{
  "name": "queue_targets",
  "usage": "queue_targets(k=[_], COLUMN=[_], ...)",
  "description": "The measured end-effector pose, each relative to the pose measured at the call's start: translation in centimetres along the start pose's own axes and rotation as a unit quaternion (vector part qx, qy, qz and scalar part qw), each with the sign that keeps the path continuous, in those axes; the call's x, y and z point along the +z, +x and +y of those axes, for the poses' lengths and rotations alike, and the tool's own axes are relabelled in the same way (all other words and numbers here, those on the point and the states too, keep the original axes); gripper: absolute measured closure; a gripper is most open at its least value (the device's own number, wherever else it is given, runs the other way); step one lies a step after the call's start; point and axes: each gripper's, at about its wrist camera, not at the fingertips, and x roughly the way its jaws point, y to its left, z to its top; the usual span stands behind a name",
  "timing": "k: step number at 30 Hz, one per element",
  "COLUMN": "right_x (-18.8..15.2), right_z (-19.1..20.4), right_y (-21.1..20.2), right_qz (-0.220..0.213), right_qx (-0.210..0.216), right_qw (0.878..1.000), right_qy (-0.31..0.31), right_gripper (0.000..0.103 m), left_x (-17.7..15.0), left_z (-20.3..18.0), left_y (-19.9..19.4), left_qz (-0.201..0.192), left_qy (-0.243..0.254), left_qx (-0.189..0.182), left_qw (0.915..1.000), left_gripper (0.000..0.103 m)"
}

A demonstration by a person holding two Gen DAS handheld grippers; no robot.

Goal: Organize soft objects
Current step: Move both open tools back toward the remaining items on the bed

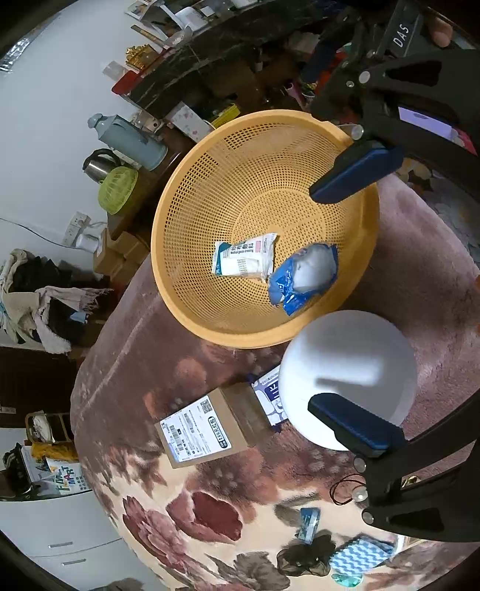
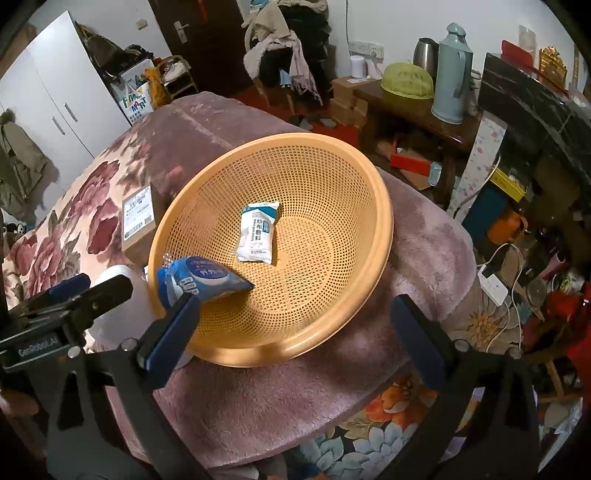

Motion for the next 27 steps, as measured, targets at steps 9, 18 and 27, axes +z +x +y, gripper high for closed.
queue_targets(k=[9,18,27], right_x=[-0.4,-0.4,-0.4], right_z=[0.7,2.1,4.0], right_y=[-0.1,-1.0,-1.6], right_qz=[0.008,0.001,-0.003], right_qx=[0.0,0.001,-0.002], right_qw=[1.0,1.0,0.999], right_qy=[-0.009,-0.022,-0.038], right_gripper=[0.0,0.0,0.0], left_x=[-0.5,-0.9,-1.3], left_z=[0.5,1.5,2.9], left_y=[-0.7,-1.9,-2.9], left_qz=[-0.001,-0.007,-0.013], left_qy=[-0.001,-0.007,-0.019], left_qx=[0.008,0.011,0.011], left_qw=[1.0,0.9999,0.9997], left_gripper=[0.0,0.001,0.001])
